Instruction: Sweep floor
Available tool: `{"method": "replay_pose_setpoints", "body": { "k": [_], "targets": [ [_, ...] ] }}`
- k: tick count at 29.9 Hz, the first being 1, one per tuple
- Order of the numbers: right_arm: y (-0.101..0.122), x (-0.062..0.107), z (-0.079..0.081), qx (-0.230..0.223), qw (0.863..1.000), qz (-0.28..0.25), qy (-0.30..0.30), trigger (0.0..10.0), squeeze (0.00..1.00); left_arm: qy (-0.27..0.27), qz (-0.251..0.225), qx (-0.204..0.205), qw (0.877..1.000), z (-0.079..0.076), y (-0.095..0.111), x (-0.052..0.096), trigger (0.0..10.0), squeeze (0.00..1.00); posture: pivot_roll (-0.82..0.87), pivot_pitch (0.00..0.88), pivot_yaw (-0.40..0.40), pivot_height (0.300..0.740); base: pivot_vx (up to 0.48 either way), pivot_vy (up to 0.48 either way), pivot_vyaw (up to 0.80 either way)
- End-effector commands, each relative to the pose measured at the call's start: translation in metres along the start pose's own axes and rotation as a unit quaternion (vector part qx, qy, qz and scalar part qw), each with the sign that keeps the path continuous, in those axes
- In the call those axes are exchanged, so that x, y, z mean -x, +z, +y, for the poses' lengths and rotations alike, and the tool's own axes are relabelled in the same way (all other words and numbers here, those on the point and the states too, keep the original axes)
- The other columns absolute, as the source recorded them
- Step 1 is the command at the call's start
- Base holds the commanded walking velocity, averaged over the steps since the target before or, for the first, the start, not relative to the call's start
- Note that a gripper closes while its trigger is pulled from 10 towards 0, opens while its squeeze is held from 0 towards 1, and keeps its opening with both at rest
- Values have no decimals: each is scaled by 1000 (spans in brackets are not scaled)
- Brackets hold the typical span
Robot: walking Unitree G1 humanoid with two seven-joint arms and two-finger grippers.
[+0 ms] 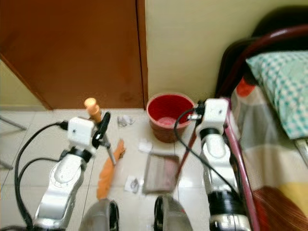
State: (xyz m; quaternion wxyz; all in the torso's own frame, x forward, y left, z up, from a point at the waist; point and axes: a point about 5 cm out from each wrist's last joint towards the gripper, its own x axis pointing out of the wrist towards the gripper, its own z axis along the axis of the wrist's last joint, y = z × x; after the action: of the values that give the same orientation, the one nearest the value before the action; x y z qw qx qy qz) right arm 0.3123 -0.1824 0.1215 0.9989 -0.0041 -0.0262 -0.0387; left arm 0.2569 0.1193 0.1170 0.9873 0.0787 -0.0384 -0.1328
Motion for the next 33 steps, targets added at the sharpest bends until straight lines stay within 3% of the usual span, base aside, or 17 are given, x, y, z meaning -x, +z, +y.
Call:
{"method": "replay_pose_setpoints", "body": {
  "k": [1, 7, 23, 33],
  "targets": [
    [11, -3, 0, 5, 1000, -24, 0, 10000, 0, 7, 13, -3, 1000, 3, -5, 3, 10000, 0, 4, 138, -34, 740, -322, 0, 0],
    [12, -3, 0, 7, 1000, -26, -1, 10000, 0, 9, 14, -3, 1000, 5, -5, 3, 10000, 0, 5, 142, -36, 740, -311, 0, 0],
    [7, -4, 1, 29, 999, -20, -7, 10000, 0, 35, 20, -5, 999, 13, -6, 2, 10000, 0, 14, 152, -38, 740, 0, 0, 0],
    [-12, -7, 9, 35, 999, 15, -24, 10000, 0, -17, 15, 54, 998, -3, 3, -4, 10000, 0, 14, 168, -29, 740, 0, 0, 0]
  ]
}}
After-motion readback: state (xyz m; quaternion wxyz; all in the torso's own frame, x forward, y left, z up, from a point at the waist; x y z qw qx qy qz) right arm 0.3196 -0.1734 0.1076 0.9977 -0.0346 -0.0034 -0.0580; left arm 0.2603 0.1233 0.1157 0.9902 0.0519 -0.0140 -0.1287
